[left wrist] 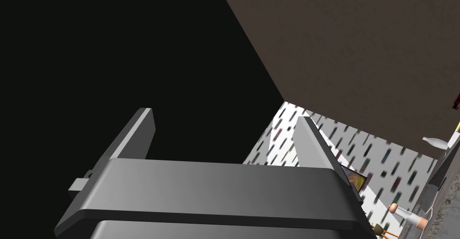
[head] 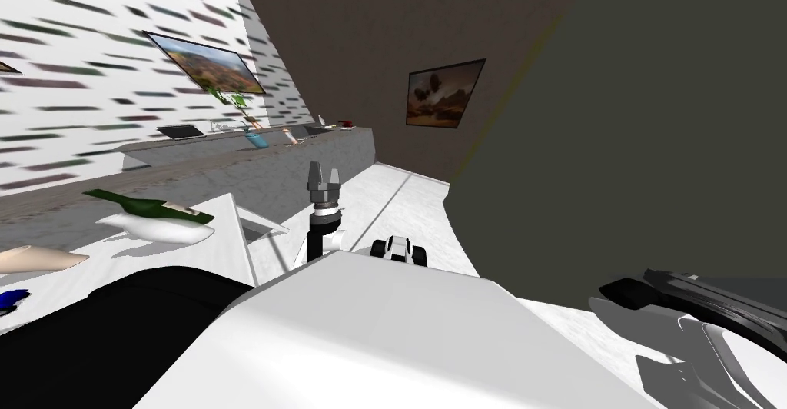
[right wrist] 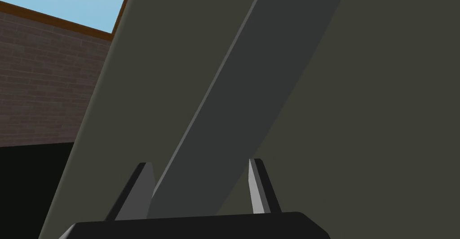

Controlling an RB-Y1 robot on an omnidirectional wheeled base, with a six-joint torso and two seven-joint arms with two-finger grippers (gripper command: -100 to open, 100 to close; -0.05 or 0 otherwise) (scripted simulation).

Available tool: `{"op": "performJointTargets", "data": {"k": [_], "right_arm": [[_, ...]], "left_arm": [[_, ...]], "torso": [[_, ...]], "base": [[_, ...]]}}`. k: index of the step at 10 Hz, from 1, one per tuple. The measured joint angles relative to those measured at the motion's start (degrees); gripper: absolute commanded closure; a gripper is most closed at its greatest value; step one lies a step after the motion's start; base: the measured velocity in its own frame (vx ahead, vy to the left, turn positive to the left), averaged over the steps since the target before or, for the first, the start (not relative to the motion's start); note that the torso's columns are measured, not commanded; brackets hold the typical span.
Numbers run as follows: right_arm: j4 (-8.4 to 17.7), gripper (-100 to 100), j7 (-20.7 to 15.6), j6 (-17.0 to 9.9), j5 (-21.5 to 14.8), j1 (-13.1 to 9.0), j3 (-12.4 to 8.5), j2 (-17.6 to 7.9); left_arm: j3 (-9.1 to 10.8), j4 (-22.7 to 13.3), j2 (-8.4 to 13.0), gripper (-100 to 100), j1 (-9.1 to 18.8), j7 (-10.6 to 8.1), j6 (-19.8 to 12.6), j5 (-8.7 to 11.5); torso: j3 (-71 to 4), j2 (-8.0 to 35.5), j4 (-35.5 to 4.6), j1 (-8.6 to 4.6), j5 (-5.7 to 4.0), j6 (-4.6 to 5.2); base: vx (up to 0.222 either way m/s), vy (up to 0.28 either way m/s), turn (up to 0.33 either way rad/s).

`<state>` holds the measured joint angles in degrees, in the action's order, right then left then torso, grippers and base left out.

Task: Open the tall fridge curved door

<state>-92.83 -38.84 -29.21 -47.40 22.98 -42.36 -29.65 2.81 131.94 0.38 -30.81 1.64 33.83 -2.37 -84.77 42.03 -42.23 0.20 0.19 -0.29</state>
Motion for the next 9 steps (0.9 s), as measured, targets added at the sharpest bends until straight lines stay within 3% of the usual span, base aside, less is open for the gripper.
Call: {"op": "performJointTargets", "data": {"k": [1, 2, 4, 9], "right_arm": [[-0.08, 100, -0.15, -0.63, -0.03, 0.09, -0.2, 0.24], [-0.16, -100, -0.26, -1.25, -0.25, 0.09, -0.67, 0.4], [-0.03, -100, -1.44, -2.27, 2.84, 0.76, -0.94, -1.78], [0.5, -100, -4.07, -4.18, 10.14, 2.31, -1.56, -7.09]], "left_arm": [[0.0, 0.0, 0.0, 0, 0.0, 0.0, 0.0, 0.0], [0.0, 0.0, 0.0, 0, 0.0, 0.0, 0.0, 0.0], [0.02, 0.0, 0.02, 0, 0.01, 0.0, 0.0, 0.0], [0.02, 0.0, 0.02, 0, 0.01, 0.0, 0.0, 0.0]], "torso": [[-0.02, 0.03, -0.01, -0.13, 0.03, -0.05], [0.01, 0.03, 0.0, 0.04, 0.0, 0.0], [0.28, 0.4, -0.09, -0.72, -0.32, 0.25], [0.29, 0.44, -0.12, 0.1, -0.02, 0.46]], "base": [[0.075, 0.244, -0.019], [0.029, 0.146, 0.004], [-0.02, 0.002, 0.037], [-0.012, 0.013, 0.017]]}}
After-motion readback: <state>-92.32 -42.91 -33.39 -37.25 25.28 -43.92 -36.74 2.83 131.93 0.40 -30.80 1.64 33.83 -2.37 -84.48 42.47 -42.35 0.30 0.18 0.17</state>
